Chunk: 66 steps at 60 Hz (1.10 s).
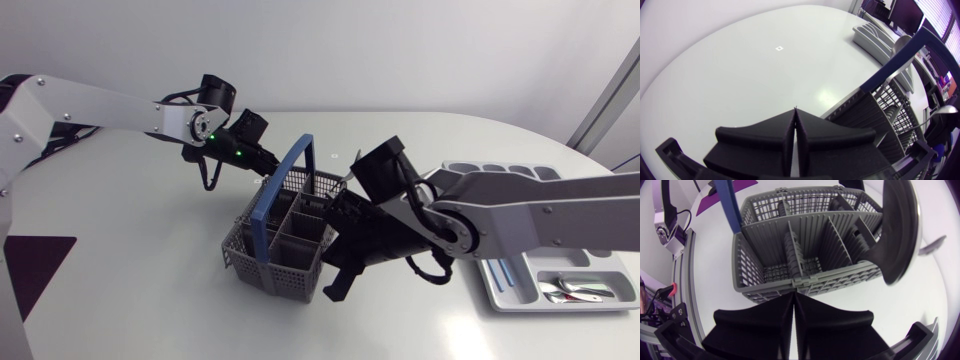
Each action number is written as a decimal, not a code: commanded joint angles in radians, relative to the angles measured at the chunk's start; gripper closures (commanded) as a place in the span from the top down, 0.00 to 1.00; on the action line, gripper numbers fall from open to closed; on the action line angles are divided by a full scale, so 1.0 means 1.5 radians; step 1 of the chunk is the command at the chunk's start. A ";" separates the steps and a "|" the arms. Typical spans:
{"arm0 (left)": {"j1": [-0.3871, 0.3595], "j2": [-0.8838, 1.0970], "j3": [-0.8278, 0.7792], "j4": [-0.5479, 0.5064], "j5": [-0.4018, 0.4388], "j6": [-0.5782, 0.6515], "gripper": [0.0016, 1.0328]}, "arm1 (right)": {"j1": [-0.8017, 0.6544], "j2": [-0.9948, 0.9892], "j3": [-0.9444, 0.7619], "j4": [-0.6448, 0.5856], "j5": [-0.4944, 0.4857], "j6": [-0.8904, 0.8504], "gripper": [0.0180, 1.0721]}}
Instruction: Sort the cutlery from the basket into the organizer compartments.
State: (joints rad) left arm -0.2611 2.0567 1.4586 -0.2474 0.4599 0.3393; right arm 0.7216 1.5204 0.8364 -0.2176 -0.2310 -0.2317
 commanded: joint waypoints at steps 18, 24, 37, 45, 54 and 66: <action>0.055 -0.149 -0.092 -0.065 0.018 0.056 0.03 | -0.175 -0.166 -0.045 -0.019 -0.036 -0.035 0.05; 0.073 -0.248 -0.181 -0.065 0.018 0.104 0.03 | -0.272 -0.134 -0.027 -0.003 -0.082 -0.030 0.05; 0.080 -0.472 -0.377 -0.078 0.011 0.224 0.03 | -0.333 -0.015 0.034 0.046 -0.098 0.029 0.05; 0.074 -0.555 -0.442 -0.141 0.009 0.298 0.03 | -0.337 0.058 0.082 0.058 -0.118 0.071 0.05; 0.074 -0.605 -0.495 -0.230 0.027 0.389 0.03 | -0.337 0.155 0.160 0.057 -0.153 0.117 0.05; 0.070 -0.627 -0.545 -0.273 0.041 0.450 0.03 | -0.346 0.250 0.258 0.036 -0.223 0.171 0.05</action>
State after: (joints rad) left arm -0.1471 1.1244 0.6788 -0.6468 0.5022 0.9535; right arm 0.2180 1.8378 1.1690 -0.1440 -0.5312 -0.0319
